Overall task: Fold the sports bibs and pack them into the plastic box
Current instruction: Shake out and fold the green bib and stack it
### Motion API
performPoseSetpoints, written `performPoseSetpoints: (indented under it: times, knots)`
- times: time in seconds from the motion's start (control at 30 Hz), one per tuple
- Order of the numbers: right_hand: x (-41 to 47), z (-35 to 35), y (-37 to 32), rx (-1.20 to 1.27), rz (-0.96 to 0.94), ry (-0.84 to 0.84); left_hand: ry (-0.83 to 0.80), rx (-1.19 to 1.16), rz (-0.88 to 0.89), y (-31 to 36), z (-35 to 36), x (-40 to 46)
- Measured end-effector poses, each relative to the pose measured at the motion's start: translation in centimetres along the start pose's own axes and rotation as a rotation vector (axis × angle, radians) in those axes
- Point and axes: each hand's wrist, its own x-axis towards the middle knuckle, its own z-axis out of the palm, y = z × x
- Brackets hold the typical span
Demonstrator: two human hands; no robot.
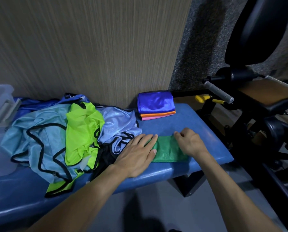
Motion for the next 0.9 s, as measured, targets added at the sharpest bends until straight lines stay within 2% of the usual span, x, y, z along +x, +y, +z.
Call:
performPoseSetpoints:
  times: [0.17, 0.3, 0.47, 0.63, 0.73, 0.9]
  knots:
    - [0.2, 0.5, 0.0, 0.162, -0.030, 0.105, -0.007, -0.085, -0.068, -0.4, -0.9, 1.5]
    - [0.3, 1.2, 0.1, 0.241, -0.097, 0.165, -0.049, 0.093, -0.160, 0.9, -1.7, 2.4]
    - [1.1, 1.4, 0.4, 0.283, -0.187, 0.241, 0.070, 0.084, -0.249, 1.3, -1.5, 3.0]
    - [1.6, 0.8, 0.1, 0.342, -0.345, 0.275, 0.031, -0.090, -0.278, 0.9, -1.8, 3.4]
    - [2.3, -0.2, -0.4, 0.399, -0.409, 0.295, 0.058, -0.402, -0.263, 0.4, -2.7, 3.7]
    - [5.4, -1.5, -2.3, 0.518, -0.425, 0.370, 0.293, -0.634, -0.183, -2.3, -5.1, 6.7]
